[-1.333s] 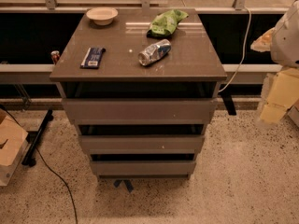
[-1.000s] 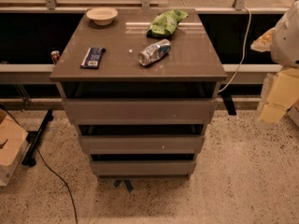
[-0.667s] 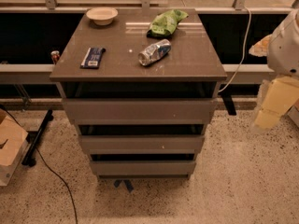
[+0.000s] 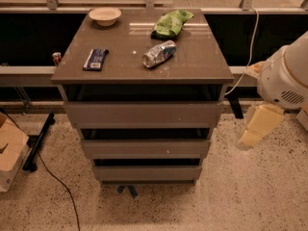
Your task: Open middle drawer
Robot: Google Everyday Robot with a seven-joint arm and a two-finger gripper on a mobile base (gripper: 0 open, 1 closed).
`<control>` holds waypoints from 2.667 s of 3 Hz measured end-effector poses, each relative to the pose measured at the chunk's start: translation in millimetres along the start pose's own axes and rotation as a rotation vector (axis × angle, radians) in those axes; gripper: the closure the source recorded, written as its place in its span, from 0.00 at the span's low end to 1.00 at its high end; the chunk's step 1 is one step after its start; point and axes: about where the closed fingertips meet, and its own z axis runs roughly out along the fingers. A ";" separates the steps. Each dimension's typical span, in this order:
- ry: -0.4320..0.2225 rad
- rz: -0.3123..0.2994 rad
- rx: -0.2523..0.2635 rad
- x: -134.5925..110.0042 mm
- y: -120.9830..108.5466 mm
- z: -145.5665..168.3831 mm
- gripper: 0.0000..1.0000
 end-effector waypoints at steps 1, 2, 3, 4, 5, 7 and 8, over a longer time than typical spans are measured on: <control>-0.036 0.030 -0.009 5.4 -2.3 33.1 0.00; -0.042 0.072 -0.057 16.9 -5.7 83.2 0.00; -0.042 0.072 -0.057 16.9 -5.7 83.2 0.00; -0.076 0.066 -0.074 10.9 -1.5 94.8 0.00; -0.131 0.024 -0.081 6.5 4.6 121.4 0.00; -0.263 -0.023 -0.103 -4.2 8.8 197.3 0.00; -0.307 0.036 -0.144 3.1 10.0 245.2 0.00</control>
Offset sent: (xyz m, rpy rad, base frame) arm 0.0542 -0.0014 -0.1381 0.1129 0.1215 -0.0683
